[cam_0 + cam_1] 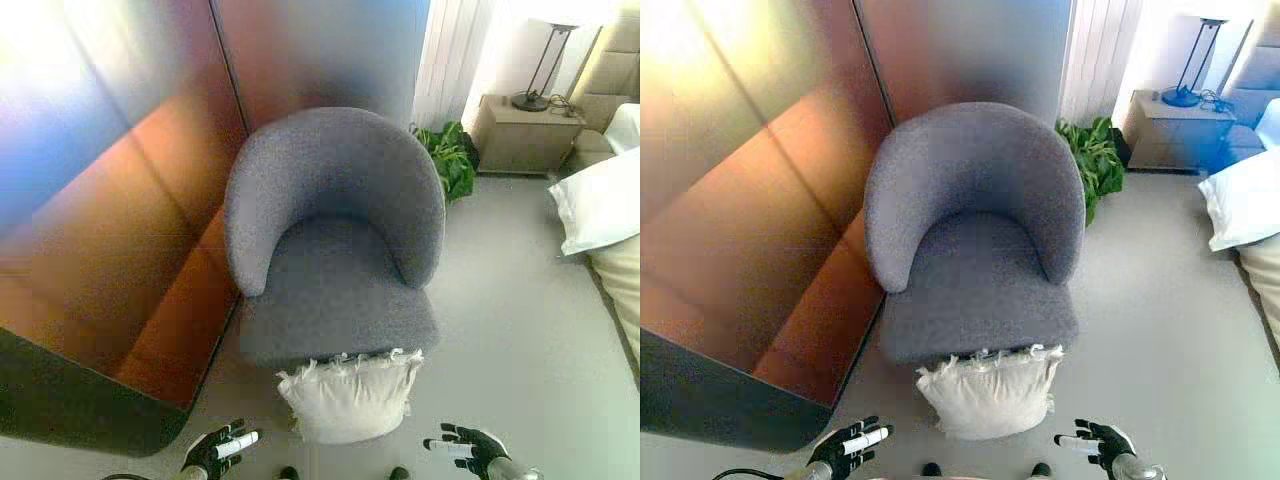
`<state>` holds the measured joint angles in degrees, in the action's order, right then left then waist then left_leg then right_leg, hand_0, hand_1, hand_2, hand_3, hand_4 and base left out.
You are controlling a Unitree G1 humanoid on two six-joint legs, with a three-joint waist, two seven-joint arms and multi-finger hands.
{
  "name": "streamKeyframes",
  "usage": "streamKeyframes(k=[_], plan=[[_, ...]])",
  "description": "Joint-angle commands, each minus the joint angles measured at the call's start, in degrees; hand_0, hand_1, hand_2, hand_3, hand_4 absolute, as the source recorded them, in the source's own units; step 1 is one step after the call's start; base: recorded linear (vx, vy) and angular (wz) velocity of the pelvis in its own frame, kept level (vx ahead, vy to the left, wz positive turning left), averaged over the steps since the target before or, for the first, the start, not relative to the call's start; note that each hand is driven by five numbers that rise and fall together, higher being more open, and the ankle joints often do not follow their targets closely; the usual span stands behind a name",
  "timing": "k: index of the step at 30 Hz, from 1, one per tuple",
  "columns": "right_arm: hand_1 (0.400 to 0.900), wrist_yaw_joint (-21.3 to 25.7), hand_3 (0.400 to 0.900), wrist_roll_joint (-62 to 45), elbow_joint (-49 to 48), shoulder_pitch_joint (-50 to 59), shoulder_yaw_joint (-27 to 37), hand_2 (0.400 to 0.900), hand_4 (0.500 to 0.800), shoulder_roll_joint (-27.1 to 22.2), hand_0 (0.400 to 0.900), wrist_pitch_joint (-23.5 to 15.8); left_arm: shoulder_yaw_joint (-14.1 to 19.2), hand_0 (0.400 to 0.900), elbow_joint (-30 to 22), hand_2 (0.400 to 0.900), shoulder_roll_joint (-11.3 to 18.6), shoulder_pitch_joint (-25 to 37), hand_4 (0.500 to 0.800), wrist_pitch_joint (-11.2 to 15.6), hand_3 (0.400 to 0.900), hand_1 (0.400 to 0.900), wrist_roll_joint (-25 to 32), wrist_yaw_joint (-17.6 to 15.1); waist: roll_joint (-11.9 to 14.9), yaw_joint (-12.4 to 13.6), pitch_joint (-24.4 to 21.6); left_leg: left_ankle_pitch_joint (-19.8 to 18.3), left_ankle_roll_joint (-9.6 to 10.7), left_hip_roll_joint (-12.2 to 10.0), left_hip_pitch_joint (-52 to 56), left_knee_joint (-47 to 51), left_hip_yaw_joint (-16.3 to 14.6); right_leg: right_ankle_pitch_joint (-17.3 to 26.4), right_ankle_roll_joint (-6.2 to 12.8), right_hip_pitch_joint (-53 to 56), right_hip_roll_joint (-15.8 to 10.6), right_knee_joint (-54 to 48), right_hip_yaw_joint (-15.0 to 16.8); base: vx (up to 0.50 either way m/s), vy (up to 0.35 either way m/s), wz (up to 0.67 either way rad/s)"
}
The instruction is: Pick up the pillow and put it on the sofa.
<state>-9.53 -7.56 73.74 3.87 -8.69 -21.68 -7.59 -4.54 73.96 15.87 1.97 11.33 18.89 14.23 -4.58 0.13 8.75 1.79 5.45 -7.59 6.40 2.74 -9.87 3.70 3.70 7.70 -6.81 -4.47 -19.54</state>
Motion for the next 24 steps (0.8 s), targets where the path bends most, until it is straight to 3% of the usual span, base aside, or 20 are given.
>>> streamKeyframes(k=[1, 4, 17, 24], plan=[[0.9, 0.22, 0.9, -1.81, 1.76, 3.99, 0.85, 0.9, 0.8, -0.26, 0.9, -1.22, -0.71, 0.9, 1.45, 0.9, 2.56, 3.76, 0.8, 4.41, 0.9, 0.9, -0.07, -0.81, 1.5, -0.89, -0.59, -0.09, 1.7, -4.04, -3.62, -4.82, -2.85, -9.44, 0.78, -2.53, -3.6, 9.91, 1.18, 0.01, 0.0, -0.03], [0.9, 0.03, 0.9, -1.65, 1.67, 3.88, 0.76, 0.9, 0.8, -0.25, 0.9, -1.13, -0.73, 0.9, 0.89, 0.9, 2.85, 3.8, 0.8, 4.44, 0.9, 0.9, -0.04, -0.56, 1.59, -0.86, -0.45, -0.19, 1.68, -3.92, -3.57, -4.82, -2.77, -9.47, 0.88, -2.78, -3.68, 10.19, 1.19, 0.02, -0.002, -0.05], [0.9, -0.6, 0.9, -1.67, -0.36, 3.71, -0.17, 0.9, 0.8, -0.92, 0.9, -2.95, -0.6, 0.9, -0.26, 0.9, 4.47, 3.15, 0.8, 5.36, 0.9, 0.9, -0.33, -5.79, 1.54, -0.54, 1.18, -1.8, 0.69, -1.99, -5.51, -7.0, 0.39, -9.52, 0.65, -4.36, -3.62, 10.57, 3.31, 0.03, 0.001, -0.08], [0.9, 0.71, 0.9, -3.9, -4.17, 6.64, -2.72, 0.9, 0.8, -2.22, 0.9, -6.07, -3.53, 0.9, -1.98, 0.9, 5.26, 6.79, 0.8, 5.43, 0.9, 0.9, 2.86, -6.43, 1.1, -1.67, 6.33, -2.83, 0.33, -1.03, -11.72, -11.56, 1.62, -10.08, -0.52, -9.98, -3.49, 13.47, 5.54, -0.08, 0.029, -0.03]])
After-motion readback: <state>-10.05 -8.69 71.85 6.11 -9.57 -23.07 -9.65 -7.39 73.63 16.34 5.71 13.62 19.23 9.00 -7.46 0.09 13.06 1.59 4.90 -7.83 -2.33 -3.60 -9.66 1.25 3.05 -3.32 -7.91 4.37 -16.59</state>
